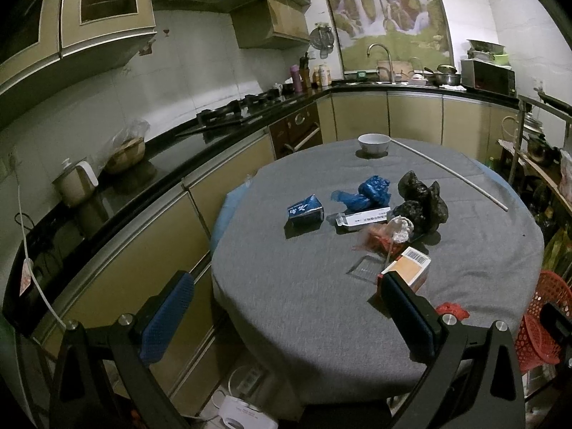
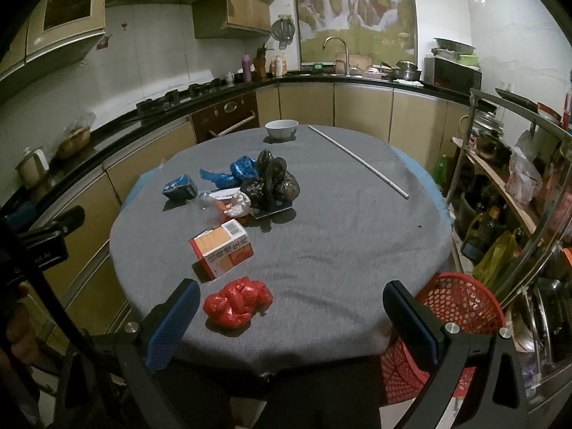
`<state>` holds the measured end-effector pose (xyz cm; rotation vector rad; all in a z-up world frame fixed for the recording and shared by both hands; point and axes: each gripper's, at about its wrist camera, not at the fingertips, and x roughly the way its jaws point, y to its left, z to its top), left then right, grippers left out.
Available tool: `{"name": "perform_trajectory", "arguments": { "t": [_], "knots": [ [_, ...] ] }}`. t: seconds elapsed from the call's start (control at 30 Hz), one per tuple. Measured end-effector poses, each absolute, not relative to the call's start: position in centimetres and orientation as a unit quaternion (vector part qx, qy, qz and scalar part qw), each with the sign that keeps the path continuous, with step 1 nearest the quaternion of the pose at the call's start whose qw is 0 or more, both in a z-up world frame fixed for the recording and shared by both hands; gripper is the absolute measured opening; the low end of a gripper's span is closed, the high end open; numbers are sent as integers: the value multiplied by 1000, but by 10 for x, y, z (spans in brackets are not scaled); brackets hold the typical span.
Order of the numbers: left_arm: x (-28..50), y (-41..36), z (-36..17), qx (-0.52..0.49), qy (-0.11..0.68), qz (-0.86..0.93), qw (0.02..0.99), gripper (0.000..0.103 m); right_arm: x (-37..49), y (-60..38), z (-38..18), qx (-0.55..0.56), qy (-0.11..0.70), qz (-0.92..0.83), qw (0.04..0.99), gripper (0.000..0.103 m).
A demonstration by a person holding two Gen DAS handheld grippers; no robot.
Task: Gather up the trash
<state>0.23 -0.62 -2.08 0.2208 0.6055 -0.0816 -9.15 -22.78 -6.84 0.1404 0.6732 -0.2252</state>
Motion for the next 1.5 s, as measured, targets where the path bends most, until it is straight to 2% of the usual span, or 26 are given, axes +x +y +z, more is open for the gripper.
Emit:
{"name": "perform_trajectory", "arguments": {
  "t": [0.73,1.07,1.13,1.2,1.27,1.5],
  "knots": [
    [5,-3,-25,105,300,-39,947,103,-88,-223,-74,70,337,-105,933,103],
    [25,5,-40,95,322,-43,941,103,-66,-228,-93,113,368,-75,920,103],
    [34,8,-49,91,338,-51,935,103,-57,-230,-104,130,384,-65,912,98],
    [45,11,-61,85,360,-63,927,103,-38,-232,-124,160,419,-39,893,84],
    [53,14,-71,85,376,-70,920,103,-20,-232,-143,184,448,-26,874,76],
    [79,14,-87,80,406,-103,905,103,34,-230,-192,252,511,-3,822,59]
  ]
}}
